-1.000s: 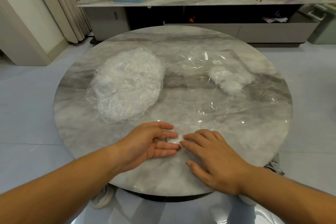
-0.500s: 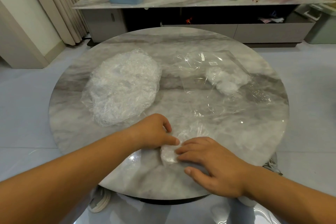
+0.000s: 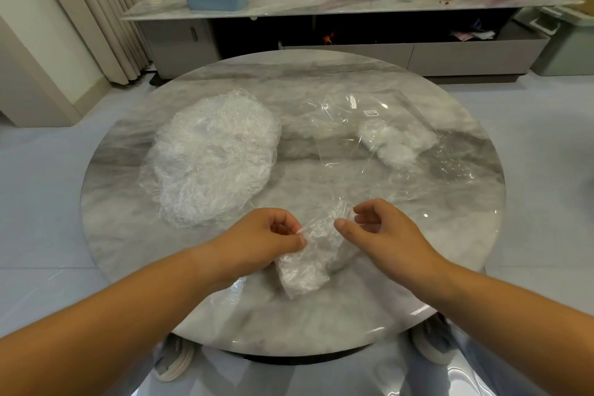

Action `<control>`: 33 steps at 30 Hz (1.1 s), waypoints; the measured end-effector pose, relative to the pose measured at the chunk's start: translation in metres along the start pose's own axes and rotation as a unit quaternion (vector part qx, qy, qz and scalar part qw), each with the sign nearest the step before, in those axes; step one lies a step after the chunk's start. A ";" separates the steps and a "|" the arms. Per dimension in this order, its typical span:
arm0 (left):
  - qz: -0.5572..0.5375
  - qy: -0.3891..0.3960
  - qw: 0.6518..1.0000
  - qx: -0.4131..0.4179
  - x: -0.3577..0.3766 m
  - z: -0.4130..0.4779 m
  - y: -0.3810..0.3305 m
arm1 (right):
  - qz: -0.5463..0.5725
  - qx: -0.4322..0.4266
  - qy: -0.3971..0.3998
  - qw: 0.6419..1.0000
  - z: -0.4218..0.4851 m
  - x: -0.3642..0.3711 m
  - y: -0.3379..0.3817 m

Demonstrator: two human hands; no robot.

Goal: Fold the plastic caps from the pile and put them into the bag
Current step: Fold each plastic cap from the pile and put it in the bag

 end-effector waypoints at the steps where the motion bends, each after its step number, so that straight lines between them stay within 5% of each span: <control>1: -0.012 0.009 1.000 0.003 0.000 -0.003 0.001 | 0.020 0.016 -0.001 1.000 0.001 0.001 0.001; 15: -0.039 0.114 0.993 -0.019 0.007 -0.029 0.010 | 0.133 0.054 0.077 0.987 0.006 0.018 0.019; 26: -0.037 0.088 0.995 -0.020 0.002 -0.031 0.013 | 0.187 0.043 0.153 0.969 0.010 0.020 0.016; 33: -0.135 0.057 0.984 -0.106 0.007 -0.024 0.020 | 0.019 -0.104 0.073 0.992 0.002 0.024 0.027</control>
Point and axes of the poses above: each hand's wrist, its own z-axis towards the middle knuckle, its own x-axis out of the palm, y = z × x, the point moved 3 cm from there along z, towards the middle knuckle, and after that the axes turned 15 degrees about y, right-handed, at the moved point
